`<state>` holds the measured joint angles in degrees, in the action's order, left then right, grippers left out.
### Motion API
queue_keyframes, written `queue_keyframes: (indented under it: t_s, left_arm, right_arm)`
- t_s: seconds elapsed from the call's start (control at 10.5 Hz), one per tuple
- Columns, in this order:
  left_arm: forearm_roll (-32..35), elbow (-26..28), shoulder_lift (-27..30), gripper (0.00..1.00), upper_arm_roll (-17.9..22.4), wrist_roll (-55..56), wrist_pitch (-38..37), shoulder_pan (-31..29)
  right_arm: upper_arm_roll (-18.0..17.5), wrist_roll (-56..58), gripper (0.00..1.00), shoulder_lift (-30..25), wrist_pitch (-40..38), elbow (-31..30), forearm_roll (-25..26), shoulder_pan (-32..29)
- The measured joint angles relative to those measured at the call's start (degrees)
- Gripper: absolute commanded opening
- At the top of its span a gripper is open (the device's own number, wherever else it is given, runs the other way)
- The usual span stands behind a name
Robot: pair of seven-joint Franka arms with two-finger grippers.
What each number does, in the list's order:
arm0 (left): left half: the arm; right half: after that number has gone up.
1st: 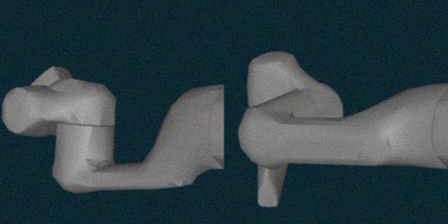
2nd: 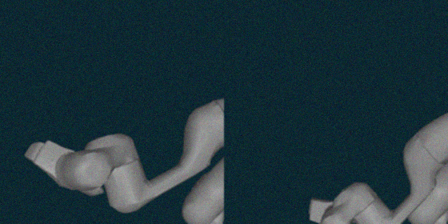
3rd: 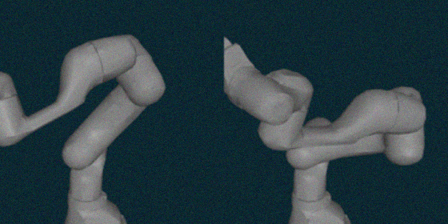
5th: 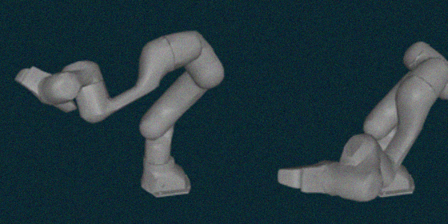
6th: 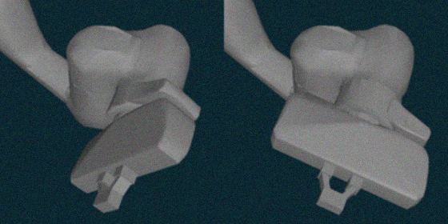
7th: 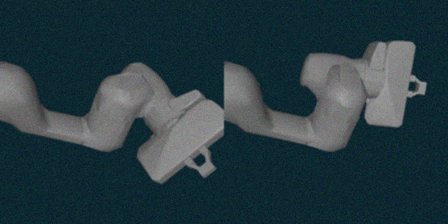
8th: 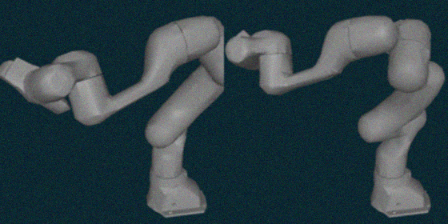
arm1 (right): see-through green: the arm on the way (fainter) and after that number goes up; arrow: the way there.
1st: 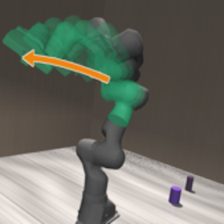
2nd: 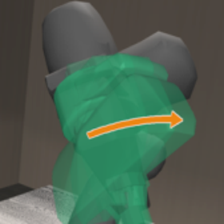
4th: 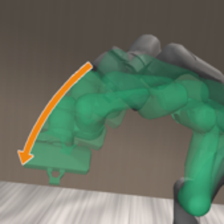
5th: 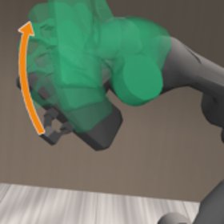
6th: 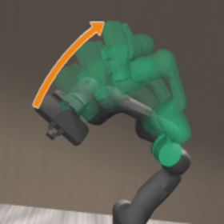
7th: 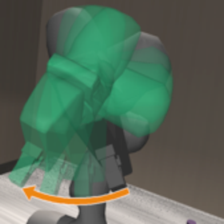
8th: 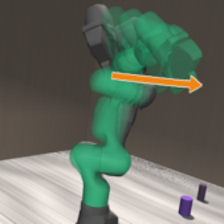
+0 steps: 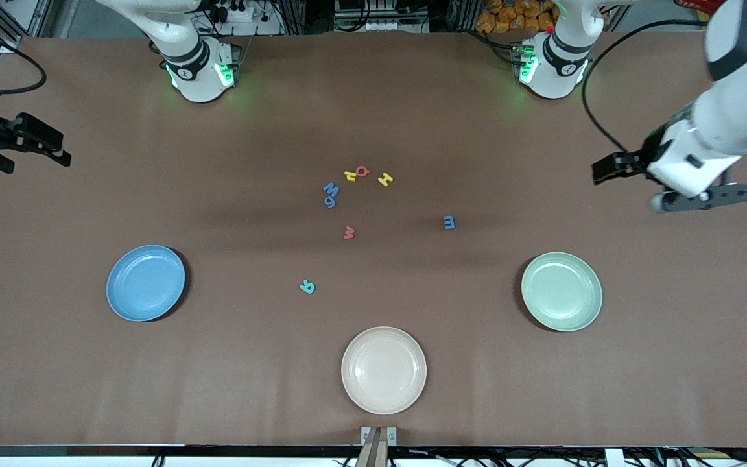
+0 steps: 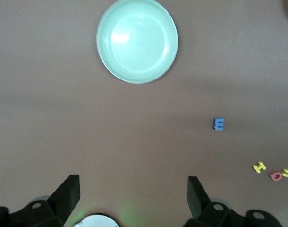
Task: Sort uppercase to blue plate, lowercase to green plate
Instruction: 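Move both grippers from rest toward the scattered foam letters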
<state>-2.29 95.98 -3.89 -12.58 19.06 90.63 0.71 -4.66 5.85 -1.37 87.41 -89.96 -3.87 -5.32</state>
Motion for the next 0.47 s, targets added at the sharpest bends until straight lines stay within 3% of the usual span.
queue_keyframes:
  t_s: [0.28, 0.47]
  left_arm:
    - [0.00, 9.06, -1.11, 1.00, -5.36, 4.25, 11.67, 1.12]
    - [0.01, 14.53, -1.46, 1.00, -9.68, 8.18, 18.99, 1.30]
  right_arm:
    - [-0.44, -2.07, 1.00, 0.96, 2.81, -3.46, -0.25, 3.78]
    - [-0.71, -10.19, 1.00, 1.39, 4.97, -5.65, -0.29, 9.62]
